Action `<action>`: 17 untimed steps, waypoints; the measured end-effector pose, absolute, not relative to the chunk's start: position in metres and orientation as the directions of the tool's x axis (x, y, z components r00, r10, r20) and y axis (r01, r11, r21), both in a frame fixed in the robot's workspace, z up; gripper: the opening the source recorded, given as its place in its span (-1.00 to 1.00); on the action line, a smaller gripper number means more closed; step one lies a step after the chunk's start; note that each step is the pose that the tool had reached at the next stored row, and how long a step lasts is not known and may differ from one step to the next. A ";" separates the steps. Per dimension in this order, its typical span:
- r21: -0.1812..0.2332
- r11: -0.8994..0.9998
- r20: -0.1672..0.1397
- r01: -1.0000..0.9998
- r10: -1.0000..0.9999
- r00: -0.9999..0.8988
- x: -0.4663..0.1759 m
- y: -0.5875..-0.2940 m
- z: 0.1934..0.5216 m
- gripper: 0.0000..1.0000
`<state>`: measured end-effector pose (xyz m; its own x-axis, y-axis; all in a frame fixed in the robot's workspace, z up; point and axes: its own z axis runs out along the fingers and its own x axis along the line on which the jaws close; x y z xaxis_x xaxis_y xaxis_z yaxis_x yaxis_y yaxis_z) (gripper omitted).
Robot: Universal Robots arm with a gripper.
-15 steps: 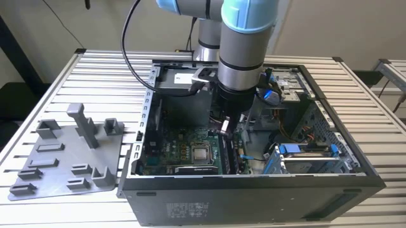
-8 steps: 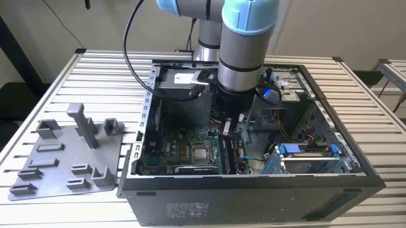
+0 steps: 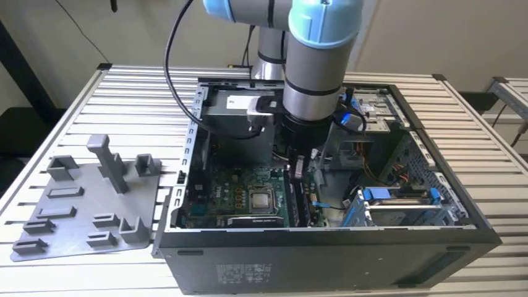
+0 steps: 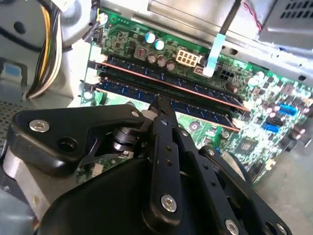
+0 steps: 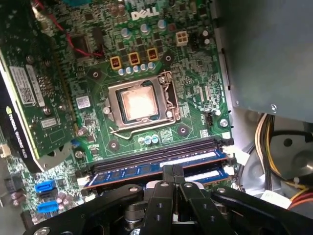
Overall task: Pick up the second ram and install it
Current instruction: 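Press down the second ram until it locks into place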
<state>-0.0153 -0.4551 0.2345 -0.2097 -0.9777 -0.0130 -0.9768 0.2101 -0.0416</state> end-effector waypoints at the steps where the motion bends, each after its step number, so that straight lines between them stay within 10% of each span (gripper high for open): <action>1: -0.042 0.192 -0.013 -0.980 -0.981 -0.192 -0.015 -0.455 0.234 -0.79; 17: -0.042 0.049 -0.013 -0.998 -0.999 -0.049 -0.016 -0.462 0.231 -0.79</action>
